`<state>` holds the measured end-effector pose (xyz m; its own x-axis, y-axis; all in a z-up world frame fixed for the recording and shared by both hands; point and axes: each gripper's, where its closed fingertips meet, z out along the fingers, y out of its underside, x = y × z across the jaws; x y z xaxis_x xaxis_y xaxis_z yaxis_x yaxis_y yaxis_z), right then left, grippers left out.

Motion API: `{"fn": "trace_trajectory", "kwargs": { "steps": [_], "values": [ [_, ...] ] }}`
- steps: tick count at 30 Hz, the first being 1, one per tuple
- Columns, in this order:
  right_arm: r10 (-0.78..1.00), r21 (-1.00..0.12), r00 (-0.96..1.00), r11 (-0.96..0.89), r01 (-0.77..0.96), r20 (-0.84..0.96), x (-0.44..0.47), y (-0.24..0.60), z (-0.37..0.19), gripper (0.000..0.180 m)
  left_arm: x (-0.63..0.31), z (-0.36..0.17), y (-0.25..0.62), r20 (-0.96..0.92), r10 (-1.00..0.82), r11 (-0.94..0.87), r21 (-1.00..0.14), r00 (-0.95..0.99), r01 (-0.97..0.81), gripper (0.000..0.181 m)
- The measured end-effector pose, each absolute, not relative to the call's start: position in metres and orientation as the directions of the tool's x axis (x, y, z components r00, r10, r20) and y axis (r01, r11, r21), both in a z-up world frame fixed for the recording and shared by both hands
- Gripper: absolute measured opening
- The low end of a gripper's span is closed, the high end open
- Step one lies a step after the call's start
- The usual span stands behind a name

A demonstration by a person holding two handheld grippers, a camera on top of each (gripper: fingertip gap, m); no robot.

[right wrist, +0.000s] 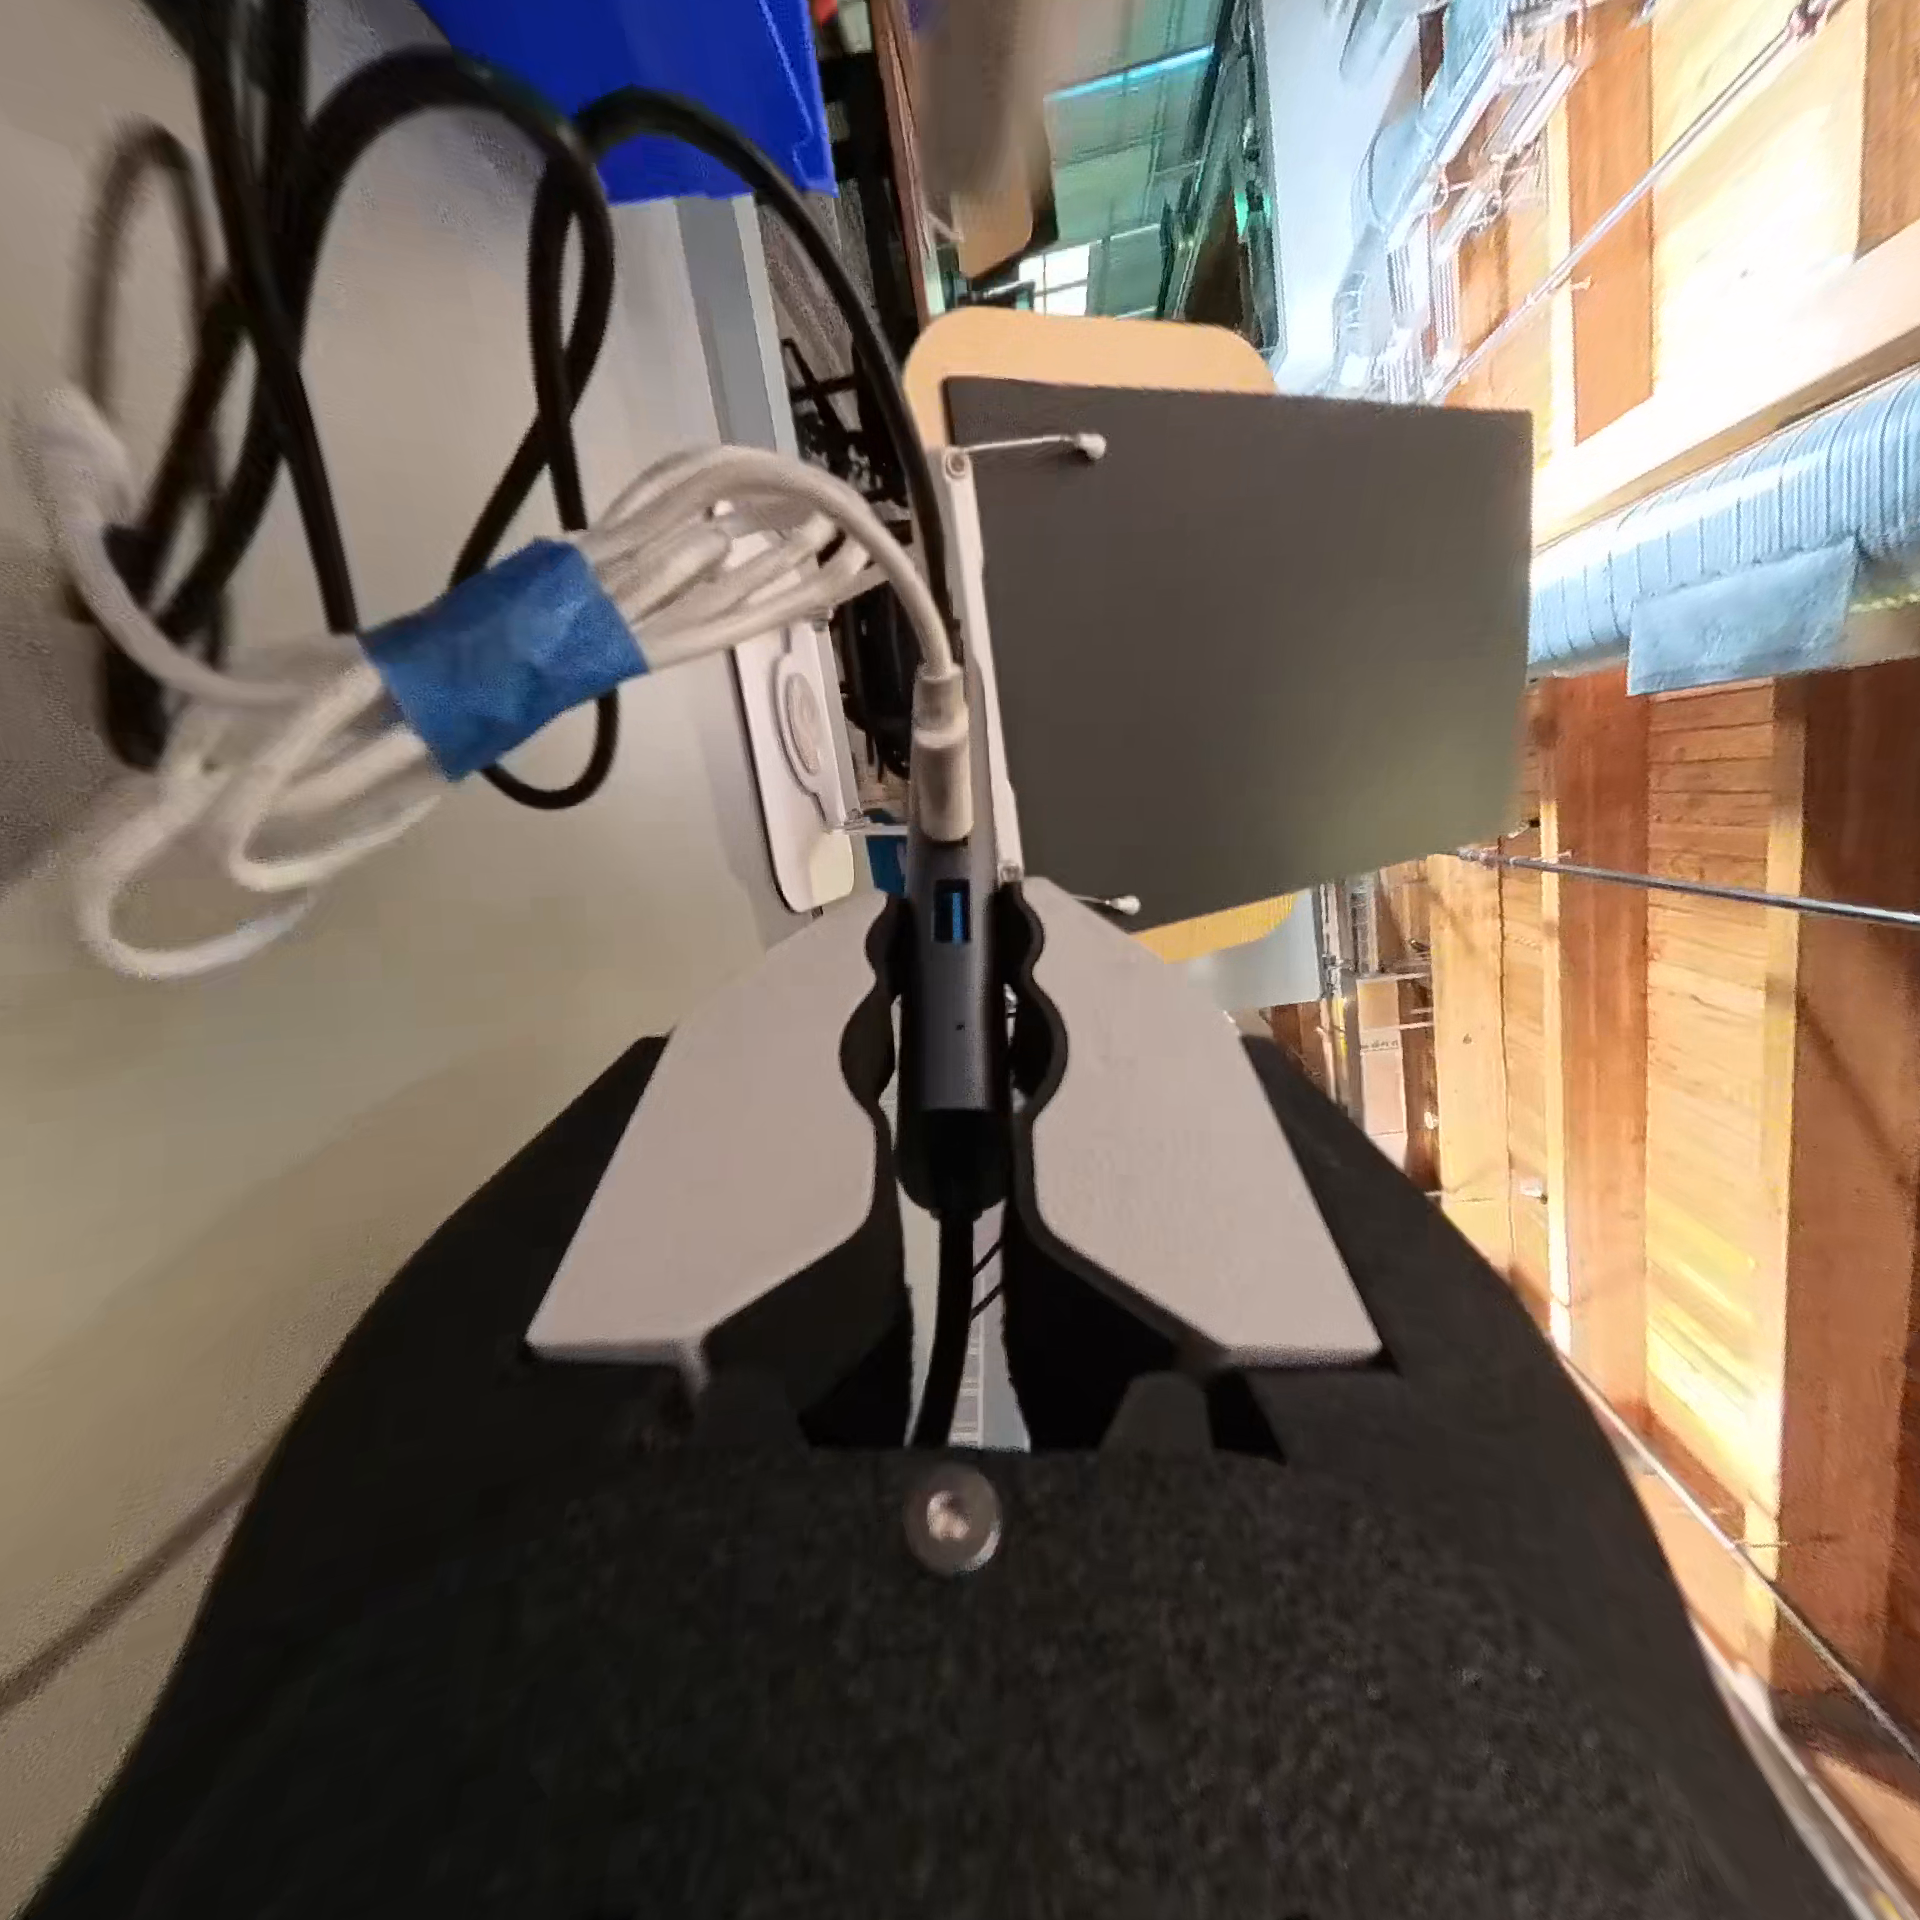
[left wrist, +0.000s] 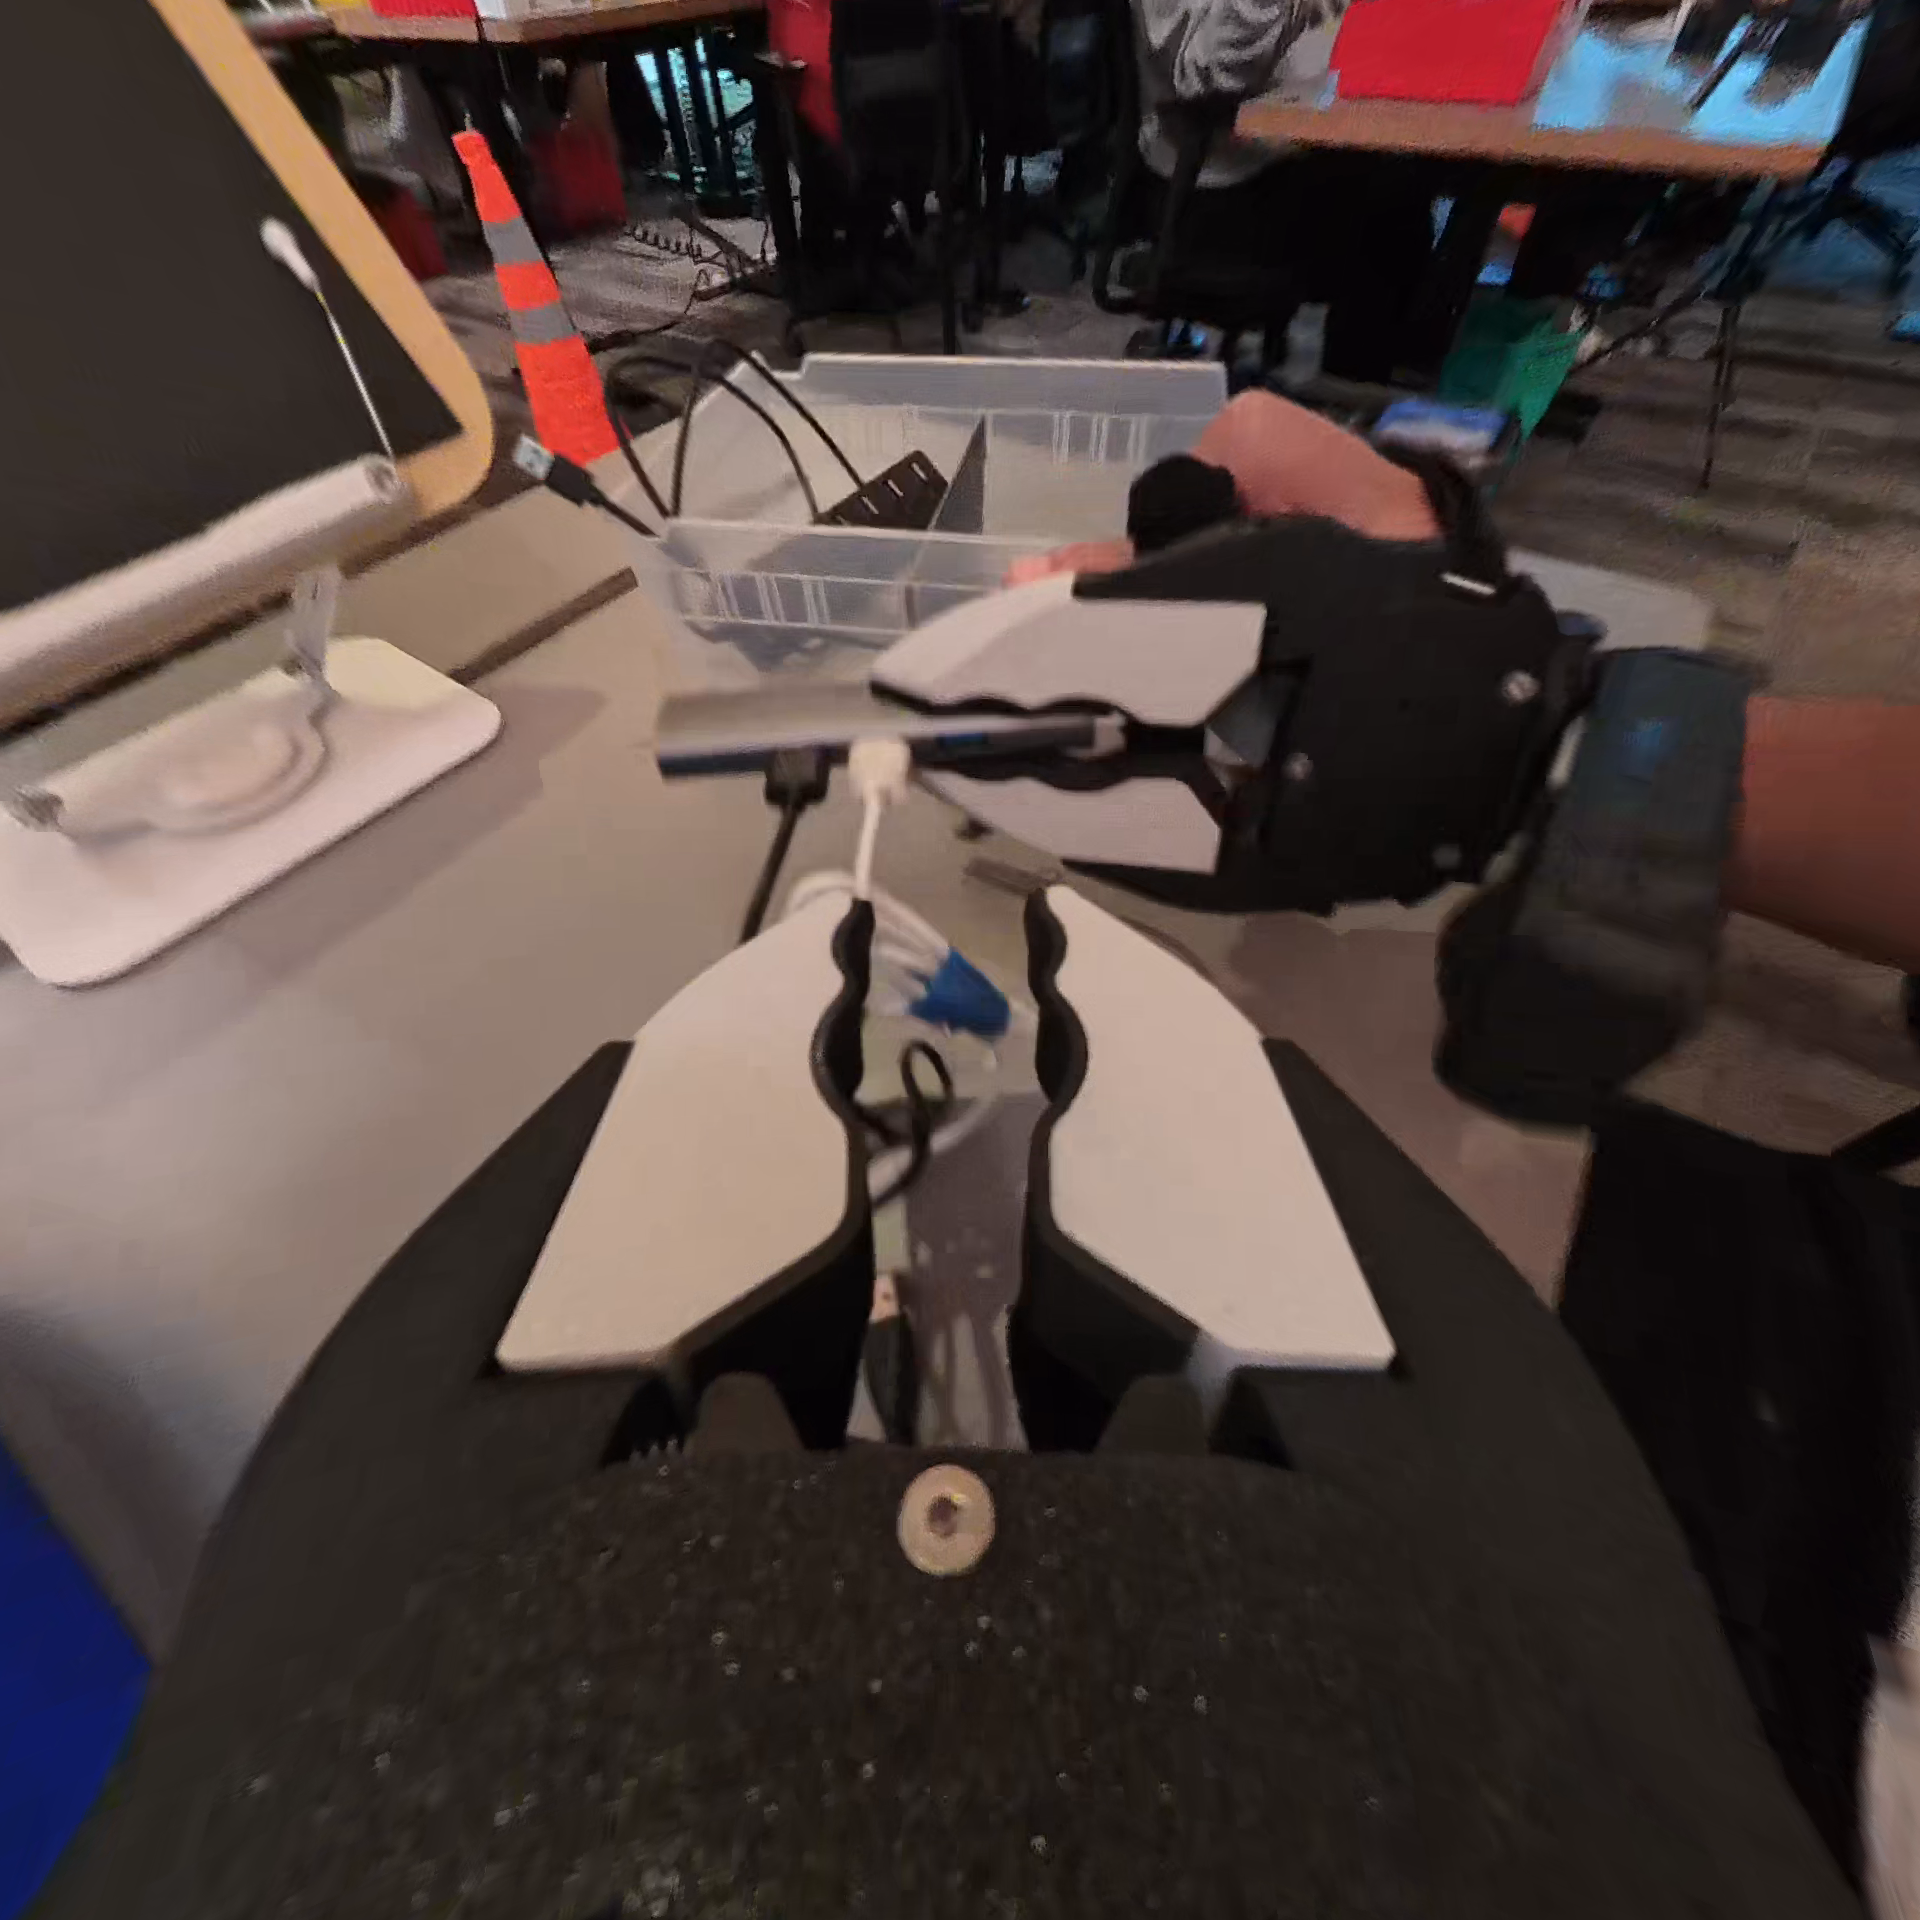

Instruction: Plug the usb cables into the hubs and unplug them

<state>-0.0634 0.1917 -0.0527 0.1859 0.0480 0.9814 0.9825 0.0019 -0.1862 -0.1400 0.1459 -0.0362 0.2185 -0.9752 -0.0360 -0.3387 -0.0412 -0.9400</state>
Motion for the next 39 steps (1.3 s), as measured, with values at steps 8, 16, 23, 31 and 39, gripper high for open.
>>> {"fn": "trace_trajectory", "kwargs": {
  "steps": [8, 16, 23, 31, 39],
  "values": [
    [0.035, -0.167, 0.165, 0.055, 0.984, 0.986, -0.088, 0.182, -0.049, 0.017, -0.126, -0.054, 0.162, -0.184, -0.939, 0.033, -0.887, 0.289, -0.461, 0.008],
    [0.113, -0.219, 0.214, 0.031, 0.975, 0.970, -0.090, 0.189, -0.067, 0.017, -0.129, -0.069, 0.154, -0.080, -0.956, -0.062, -0.884, 0.281, -0.464, 0.003],
    [0.167, -0.221, 0.187, 0.217, 0.951, 0.968, -0.107, 0.175, -0.076, 0.017, -0.143, -0.077, 0.151, -0.036, -0.967, -0.091, -0.876, 0.252, -0.474, 0.003],
    [0.290, -0.364, 0.258, 0.414, 0.834, 0.922, -0.113, 0.148, -0.084, 0.026, -0.149, -0.074, 0.144, 0.087, -0.984, -0.146, -0.888, 0.152, -0.435, 0.002],
    [0.733, -0.806, 0.443, 0.241, 0.541, 0.517, -0.109, 0.123, -0.079, 0.033, -0.177, -0.067, 0.174, 0.127, -0.969, -0.203, -0.897, 0.212, -0.393, 0.002]
  ]
}}
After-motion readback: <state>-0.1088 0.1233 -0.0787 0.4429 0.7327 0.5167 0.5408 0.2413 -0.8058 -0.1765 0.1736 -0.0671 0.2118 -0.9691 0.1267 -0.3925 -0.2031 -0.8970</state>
